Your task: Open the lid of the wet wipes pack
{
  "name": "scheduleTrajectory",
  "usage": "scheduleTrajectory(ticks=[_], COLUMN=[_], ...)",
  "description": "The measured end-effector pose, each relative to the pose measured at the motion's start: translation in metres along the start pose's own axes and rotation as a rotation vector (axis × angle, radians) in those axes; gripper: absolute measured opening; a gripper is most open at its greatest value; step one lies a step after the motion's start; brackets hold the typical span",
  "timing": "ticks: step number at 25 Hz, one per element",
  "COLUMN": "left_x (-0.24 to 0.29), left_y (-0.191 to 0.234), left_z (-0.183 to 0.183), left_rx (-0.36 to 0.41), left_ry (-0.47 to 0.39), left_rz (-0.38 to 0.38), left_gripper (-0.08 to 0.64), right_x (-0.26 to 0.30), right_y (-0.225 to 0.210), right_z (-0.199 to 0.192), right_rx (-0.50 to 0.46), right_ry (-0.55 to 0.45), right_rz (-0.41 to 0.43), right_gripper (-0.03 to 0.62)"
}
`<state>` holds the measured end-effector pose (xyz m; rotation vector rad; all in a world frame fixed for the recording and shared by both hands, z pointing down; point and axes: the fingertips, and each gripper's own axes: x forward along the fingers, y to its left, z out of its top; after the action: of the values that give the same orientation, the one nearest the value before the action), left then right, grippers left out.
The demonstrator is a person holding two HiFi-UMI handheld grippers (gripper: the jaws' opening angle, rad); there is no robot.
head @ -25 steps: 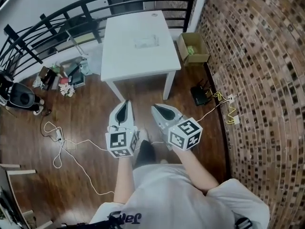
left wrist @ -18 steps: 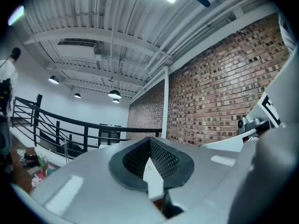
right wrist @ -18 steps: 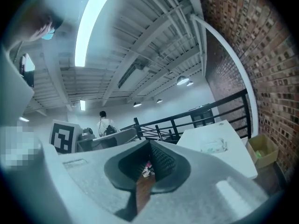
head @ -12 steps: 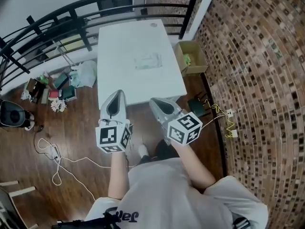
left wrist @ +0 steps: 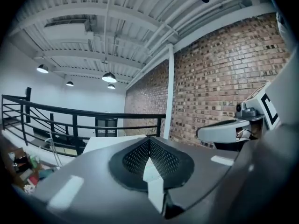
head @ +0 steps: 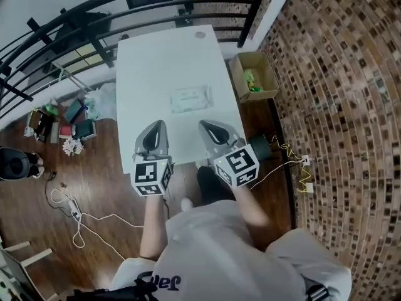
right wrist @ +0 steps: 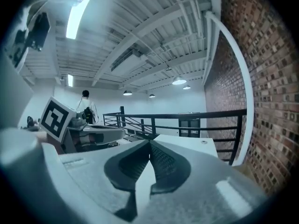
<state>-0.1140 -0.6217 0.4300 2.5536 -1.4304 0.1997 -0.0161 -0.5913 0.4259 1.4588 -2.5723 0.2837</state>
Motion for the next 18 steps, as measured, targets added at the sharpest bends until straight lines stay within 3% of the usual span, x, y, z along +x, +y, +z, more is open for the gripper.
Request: scheduleTrajectory(ticks=[4, 11, 14, 18], left_x=[0.077, 0.161, 0.178, 0.188], left_y=[0.016, 0.032, 0.035, 0.044], left_z=[-0.035, -0.127, -0.153, -0.192], left_rx=[-0.003, -0.071, -0.138, -0.151], left_ry=[0.094, 0.313, 0.319, 0.363], left_rz=[0.012, 0.029, 0.009, 0.029], left_gripper=[0.017, 0.017, 0.017, 0.017], right_x=[0.048, 0.113, 0.13, 0.146], right_y=[-0.045, -0.093, -0.101, -0.099], right_z=[-0.012, -0.083, -0.112, -0.14], right_rx=[-0.12, -0.29, -0.302, -0.351], right_ry=[0.06, 0.25, 0.313, 0.361], right_rz=[0.012, 0.06, 0.088, 0.134], right_gripper=[-0.008, -0.008, -0.006, 0.002])
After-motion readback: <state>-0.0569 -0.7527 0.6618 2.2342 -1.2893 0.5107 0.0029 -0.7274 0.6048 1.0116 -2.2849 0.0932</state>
